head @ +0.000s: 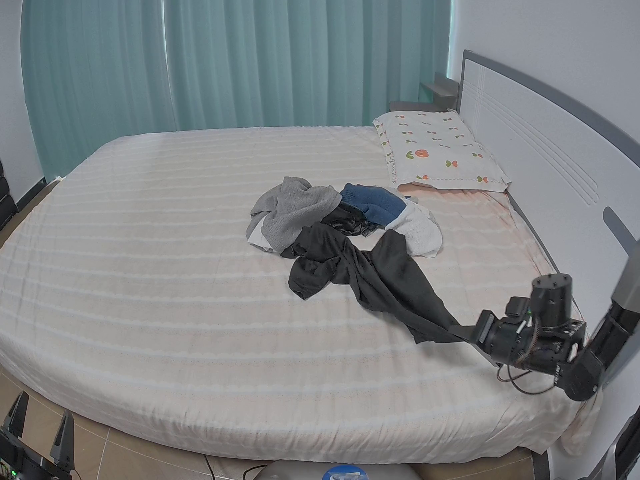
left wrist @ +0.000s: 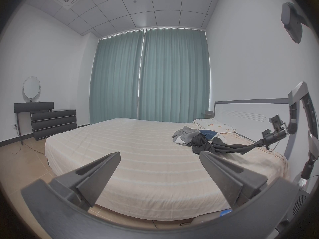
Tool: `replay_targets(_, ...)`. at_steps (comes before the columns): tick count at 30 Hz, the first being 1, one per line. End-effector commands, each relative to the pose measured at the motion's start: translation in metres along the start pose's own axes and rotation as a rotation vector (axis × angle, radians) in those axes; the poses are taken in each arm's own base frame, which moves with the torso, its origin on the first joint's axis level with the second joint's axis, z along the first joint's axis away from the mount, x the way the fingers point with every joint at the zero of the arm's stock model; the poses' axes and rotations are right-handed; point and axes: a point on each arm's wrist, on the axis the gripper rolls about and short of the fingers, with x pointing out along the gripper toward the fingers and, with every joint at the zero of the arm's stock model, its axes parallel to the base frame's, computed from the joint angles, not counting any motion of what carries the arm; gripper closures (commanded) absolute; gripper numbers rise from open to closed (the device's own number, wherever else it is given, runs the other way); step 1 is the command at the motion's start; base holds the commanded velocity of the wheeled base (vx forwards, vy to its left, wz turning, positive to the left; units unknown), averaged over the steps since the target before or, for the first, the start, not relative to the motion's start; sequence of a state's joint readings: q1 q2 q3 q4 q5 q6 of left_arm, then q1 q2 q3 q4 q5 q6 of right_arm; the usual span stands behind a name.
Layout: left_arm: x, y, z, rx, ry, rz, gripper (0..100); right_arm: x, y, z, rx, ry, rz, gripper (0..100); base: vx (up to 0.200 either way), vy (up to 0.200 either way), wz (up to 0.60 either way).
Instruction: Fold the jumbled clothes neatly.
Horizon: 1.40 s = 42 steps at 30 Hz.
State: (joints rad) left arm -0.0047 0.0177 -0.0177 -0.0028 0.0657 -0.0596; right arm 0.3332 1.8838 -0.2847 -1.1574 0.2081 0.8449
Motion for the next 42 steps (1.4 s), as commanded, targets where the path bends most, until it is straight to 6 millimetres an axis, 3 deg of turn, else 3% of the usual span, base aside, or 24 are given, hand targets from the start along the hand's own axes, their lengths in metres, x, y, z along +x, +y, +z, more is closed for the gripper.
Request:
replay_targets(1, 0.0, 0.0, -0.004, 0.0, -0.003, 0.0, 0, -0.096, 0.03, -0.015, -0.037, -0.088, 0.293, 100, 0.0, 0.0, 0.0)
replay_targets(5, 0.0, 0.0, -0.004, 0.0, -0.003, 0.0, 0, -0.116, 0.041, -0.012, -0.068, -0.146, 0.38, 100, 0.0, 0.0, 0.0)
replay_targets(21, 0.0, 0.0, -0.005, 0.015, 0.0, -0.003, 0, -0.119, 0.042, -0.011, -0.072, -0.157, 0.382, 100, 0.0, 0.0, 0.0)
replay_targets(28, 0.0, -0.001, -0.005, 0.113, 0.0, -0.067, 0, -0.119, 0.042, -0.012, -0.076, -0.149, 0.386, 100, 0.0, 0.0, 0.0)
replay_targets(30, -0.005, -0.002, 0.015, 0.084, -0.103, -0.075, 0, -0.119, 0.042, -0.012, -0.076, -0.149, 0.386, 100, 0.0, 0.0, 0.0)
replay_targets(31, -0.013, -0.003, 0.049, 0.036, -0.22, -0.075, 0, -0.119, 0.043, -0.012, -0.076, -0.151, 0.388, 100, 0.0, 0.0, 0.0)
replay_targets(32, -0.013, -0.003, 0.049, 0.036, -0.22, -0.075, 0, -0.119, 0.043, -0.012, -0.076, -0.151, 0.388, 100, 0.0, 0.0, 0.0)
replay_targets(33, -0.019, -0.006, 0.099, -0.054, -0.32, -0.1, 0, -0.119, 0.043, -0.011, -0.077, -0.154, 0.392, 100, 0.0, 0.0, 0.0)
replay_targets(35, -0.019, -0.006, 0.099, -0.054, -0.32, -0.1, 0, -0.119, 0.043, -0.011, -0.077, -0.154, 0.392, 100, 0.0, 0.0, 0.0)
replay_targets(36, 0.001, -0.011, 0.117, 0.053, -0.221, -0.16, 0, -0.119, 0.043, -0.011, -0.077, -0.154, 0.392, 100, 0.0, 0.0, 0.0)
replay_targets(37, 0.004, -0.011, 0.116, 0.067, -0.203, -0.17, 0, -0.119, 0.043, -0.011, -0.077, -0.154, 0.392, 100, 0.0, 0.0, 0.0)
replay_targets(39, 0.03, -0.013, 0.108, 0.115, -0.02, -0.212, 0, -0.121, 0.044, -0.011, -0.079, -0.16, 0.399, 100, 0.0, 0.0, 0.0)
replay_targets(40, 0.03, -0.013, 0.108, 0.115, -0.02, -0.212, 0, -0.121, 0.044, -0.011, -0.079, -0.16, 0.399, 100, 0.0, 0.0, 0.0)
replay_targets(42, 0.062, -0.016, 0.102, 0.105, 0.163, -0.241, 0, -0.122, 0.045, -0.011, -0.081, -0.166, 0.406, 100, 0.0, 0.0, 0.0)
